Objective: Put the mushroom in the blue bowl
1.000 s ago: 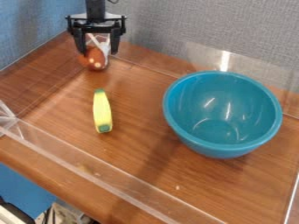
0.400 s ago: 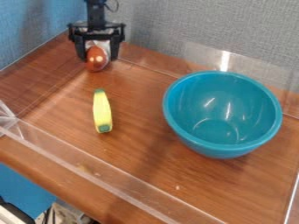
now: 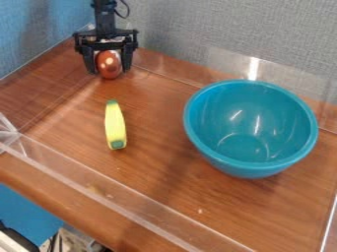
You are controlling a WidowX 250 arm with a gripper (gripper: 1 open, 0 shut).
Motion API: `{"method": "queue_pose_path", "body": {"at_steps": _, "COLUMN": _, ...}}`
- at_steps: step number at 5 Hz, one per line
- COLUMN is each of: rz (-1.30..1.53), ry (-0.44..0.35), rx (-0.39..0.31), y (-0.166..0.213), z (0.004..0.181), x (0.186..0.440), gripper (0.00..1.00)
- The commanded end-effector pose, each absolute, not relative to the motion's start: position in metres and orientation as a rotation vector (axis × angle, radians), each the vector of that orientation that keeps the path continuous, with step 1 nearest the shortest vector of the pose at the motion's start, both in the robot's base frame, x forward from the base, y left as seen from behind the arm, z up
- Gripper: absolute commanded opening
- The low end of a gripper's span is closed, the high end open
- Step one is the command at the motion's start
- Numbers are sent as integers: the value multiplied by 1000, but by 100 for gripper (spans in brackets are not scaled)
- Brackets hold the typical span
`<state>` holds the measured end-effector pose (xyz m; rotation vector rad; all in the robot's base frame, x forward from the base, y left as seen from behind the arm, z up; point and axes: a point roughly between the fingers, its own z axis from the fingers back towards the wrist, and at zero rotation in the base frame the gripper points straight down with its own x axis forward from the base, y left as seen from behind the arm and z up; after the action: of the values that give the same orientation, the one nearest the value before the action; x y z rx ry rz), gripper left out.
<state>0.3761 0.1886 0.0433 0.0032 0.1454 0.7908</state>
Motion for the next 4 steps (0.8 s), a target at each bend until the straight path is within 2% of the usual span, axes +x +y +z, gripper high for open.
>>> {"method": "queue_pose_path", "body": {"at_steps": 1, "rz": 838, "ry": 32, "rx": 8, "y": 195, "z": 92, "x": 379, "gripper": 100}}
{"method": "queue_pose_path", "body": {"at_steps": 2, "rz": 866, "ry": 32, "rx": 7, "y": 194, "z": 87, "x": 379, "gripper": 0}}
{"method": "queue_pose_path", "body": {"at_steps": 4, "rz": 798, "ry": 20, "rx": -9, "y": 197, "z": 87, "x": 378, "gripper": 0}}
